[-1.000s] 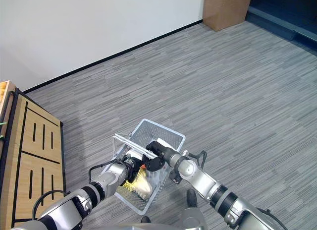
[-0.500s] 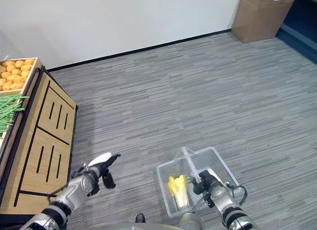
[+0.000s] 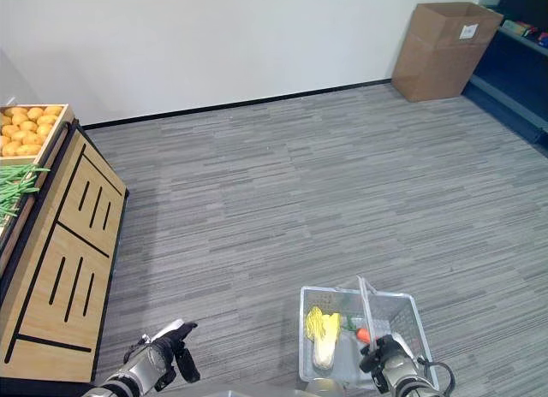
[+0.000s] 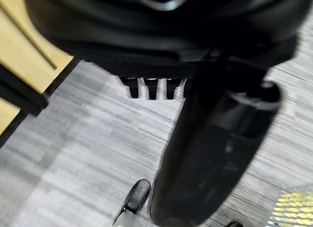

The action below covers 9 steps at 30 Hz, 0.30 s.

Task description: Get the vegetables into the basket

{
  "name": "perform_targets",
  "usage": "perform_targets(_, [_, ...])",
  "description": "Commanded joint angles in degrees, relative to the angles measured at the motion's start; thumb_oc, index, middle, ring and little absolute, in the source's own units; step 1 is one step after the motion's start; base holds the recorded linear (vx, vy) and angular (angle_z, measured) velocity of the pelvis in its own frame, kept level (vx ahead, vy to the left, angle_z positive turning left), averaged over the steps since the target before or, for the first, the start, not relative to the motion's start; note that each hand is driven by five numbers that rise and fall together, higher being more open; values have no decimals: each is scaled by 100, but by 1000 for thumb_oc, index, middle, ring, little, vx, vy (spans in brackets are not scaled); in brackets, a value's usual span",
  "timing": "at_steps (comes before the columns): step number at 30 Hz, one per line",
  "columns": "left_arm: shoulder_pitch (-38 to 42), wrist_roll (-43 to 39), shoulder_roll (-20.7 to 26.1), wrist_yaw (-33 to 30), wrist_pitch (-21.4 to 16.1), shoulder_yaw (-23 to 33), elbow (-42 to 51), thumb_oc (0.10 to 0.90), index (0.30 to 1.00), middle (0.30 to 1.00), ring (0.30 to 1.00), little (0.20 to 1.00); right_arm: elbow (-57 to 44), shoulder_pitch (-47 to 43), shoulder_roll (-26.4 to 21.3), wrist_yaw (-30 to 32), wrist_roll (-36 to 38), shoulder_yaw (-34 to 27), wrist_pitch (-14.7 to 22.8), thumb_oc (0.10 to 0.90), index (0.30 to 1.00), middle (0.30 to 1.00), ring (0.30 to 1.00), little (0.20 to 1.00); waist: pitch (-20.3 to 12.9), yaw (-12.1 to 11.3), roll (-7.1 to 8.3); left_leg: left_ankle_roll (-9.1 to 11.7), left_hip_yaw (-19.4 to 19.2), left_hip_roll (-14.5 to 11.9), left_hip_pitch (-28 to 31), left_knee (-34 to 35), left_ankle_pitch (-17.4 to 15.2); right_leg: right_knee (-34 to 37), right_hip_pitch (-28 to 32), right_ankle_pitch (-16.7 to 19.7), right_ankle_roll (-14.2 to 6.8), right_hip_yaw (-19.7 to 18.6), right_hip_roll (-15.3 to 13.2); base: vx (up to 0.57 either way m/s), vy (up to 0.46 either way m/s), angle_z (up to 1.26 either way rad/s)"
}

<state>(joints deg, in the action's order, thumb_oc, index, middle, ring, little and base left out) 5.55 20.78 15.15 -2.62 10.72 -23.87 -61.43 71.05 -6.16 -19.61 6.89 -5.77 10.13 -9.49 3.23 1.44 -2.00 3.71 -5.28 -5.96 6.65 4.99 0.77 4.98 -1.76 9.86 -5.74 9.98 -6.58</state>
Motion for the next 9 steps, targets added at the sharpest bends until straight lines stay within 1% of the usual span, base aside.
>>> perform_targets(1, [527, -344, 226, -287, -18, 393, -656, 900, 1000, 1000, 1000, 1000, 409, -135, -122, 194, -80, 103, -21, 400, 300, 300, 300, 300, -69, 38, 363, 157, -70, -62, -257, -152, 23, -124, 286, -571, -380, -138, -344, 0, 0, 0])
perform_targets(3, [476, -498, 176, -305, -8, 570, -964, 900, 1000, 1000, 1000, 1000, 502, -45, -99, 165, -54, 67, -13, 400, 300, 300, 300, 300, -93, 50, 361, 156, -83, -64, -234, -137, 24, -113, 294, -572, -374, -151, -336, 8, -1, -2])
perform_targets(5, [449, -566, 148, -304, -5, 637, -1073, 900, 1000, 1000, 1000, 1000, 542, 11, -79, 162, -19, 34, -17, 400, 300, 300, 300, 300, -102, 60, 357, 158, -97, -62, -217, -122, 26, -103, 300, -573, -373, -156, -331, 0, 0, 0])
perform_targets(6, [383, -704, 123, -313, -24, 800, -1219, 900, 1000, 1000, 1000, 1000, 582, 109, -45, 160, 84, -55, 13, 400, 300, 300, 300, 300, -116, 73, 354, 163, -117, -56, -199, -102, 38, -95, 302, -574, -370, -167, -326, 0, 0, 0])
perform_targets(9, [332, -751, 109, -304, -49, 859, -1261, 900, 1000, 1000, 1000, 1000, 590, 187, 19, 151, 176, -91, 52, 400, 300, 300, 300, 300, -138, 92, 349, 165, -139, -59, -193, -94, 40, -93, 299, -573, -369, -188, -328, 0, 0, 0])
